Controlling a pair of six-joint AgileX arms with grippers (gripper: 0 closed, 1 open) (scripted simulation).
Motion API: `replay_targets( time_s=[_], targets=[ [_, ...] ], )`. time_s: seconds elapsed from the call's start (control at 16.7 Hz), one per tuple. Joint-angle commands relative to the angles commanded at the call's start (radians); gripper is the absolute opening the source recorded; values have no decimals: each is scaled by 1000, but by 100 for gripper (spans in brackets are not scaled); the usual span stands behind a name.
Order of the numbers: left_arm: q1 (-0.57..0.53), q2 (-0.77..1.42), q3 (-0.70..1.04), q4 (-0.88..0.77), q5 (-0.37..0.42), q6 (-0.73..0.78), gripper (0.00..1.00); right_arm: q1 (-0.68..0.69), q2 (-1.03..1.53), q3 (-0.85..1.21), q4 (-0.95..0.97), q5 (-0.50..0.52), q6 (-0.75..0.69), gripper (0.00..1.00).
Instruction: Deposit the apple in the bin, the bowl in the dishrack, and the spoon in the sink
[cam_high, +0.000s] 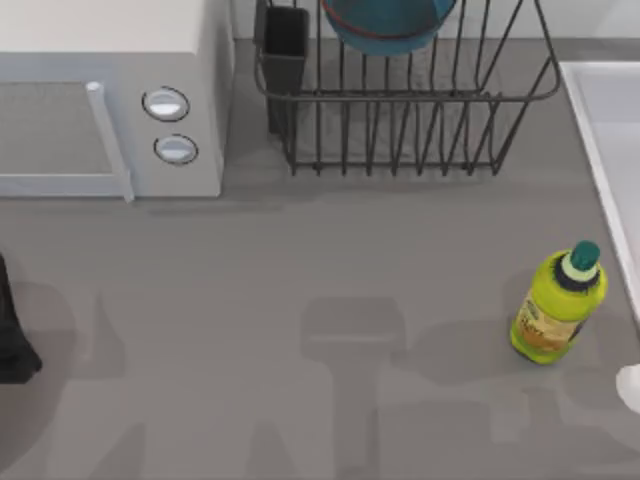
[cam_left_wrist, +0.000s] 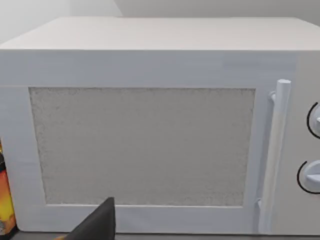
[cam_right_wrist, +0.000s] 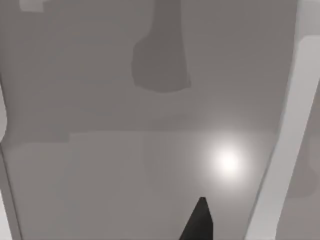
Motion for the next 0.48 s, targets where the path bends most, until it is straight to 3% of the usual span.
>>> replay_targets(
  time_s=[0.24, 0.48],
  targets=[
    [0, 0, 0, 0, 0, 0, 100, -49, 150, 186, -41, -8, 25, 0],
    [0, 0, 0, 0, 0, 0, 100, -98, 406, 534, -116, -23, 47, 0]
  ],
)
